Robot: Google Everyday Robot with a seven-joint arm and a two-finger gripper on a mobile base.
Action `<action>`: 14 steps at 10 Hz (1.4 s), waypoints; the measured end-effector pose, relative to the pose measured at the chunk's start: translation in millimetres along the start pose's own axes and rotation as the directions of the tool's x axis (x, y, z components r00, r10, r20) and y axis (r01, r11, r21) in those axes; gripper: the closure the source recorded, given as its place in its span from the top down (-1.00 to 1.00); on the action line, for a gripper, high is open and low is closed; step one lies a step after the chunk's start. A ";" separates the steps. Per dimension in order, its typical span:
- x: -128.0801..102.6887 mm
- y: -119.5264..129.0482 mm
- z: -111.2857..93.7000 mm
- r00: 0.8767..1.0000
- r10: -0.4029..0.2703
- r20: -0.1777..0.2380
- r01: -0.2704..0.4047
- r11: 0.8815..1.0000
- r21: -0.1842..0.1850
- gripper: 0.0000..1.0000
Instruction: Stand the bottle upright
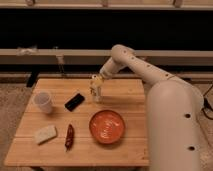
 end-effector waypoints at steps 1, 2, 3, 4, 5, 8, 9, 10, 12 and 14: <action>1.6 -1.3 -0.5 1.000 0.007 -0.008 -0.007 1.000 0.006 0.60; 1.5 -1.0 0.2 1.000 0.007 -0.010 -0.007 1.000 0.006 0.60; 1.7 -1.0 0.0 1.000 0.007 -0.010 -0.007 1.000 0.007 0.60; 1.9 -1.5 -0.9 1.000 0.008 -0.009 -0.008 1.000 0.009 0.60; 2.8 -2.5 -1.6 1.000 0.010 -0.007 -0.010 1.000 0.012 0.60; 7.5 -7.6 -9.6 1.000 0.018 0.004 -0.018 0.999 0.033 0.60; 11.8 -11.0 -14.9 1.000 0.022 0.013 -0.023 0.999 0.045 0.60; 13.7 -12.5 -18.0 1.000 0.024 0.020 -0.025 0.998 0.053 0.60; 19.8 -17.3 -31.0 0.999 0.024 0.041 -0.028 0.995 0.092 0.60; 23.1 -19.3 -39.8 0.999 0.018 0.046 -0.023 0.992 0.124 0.60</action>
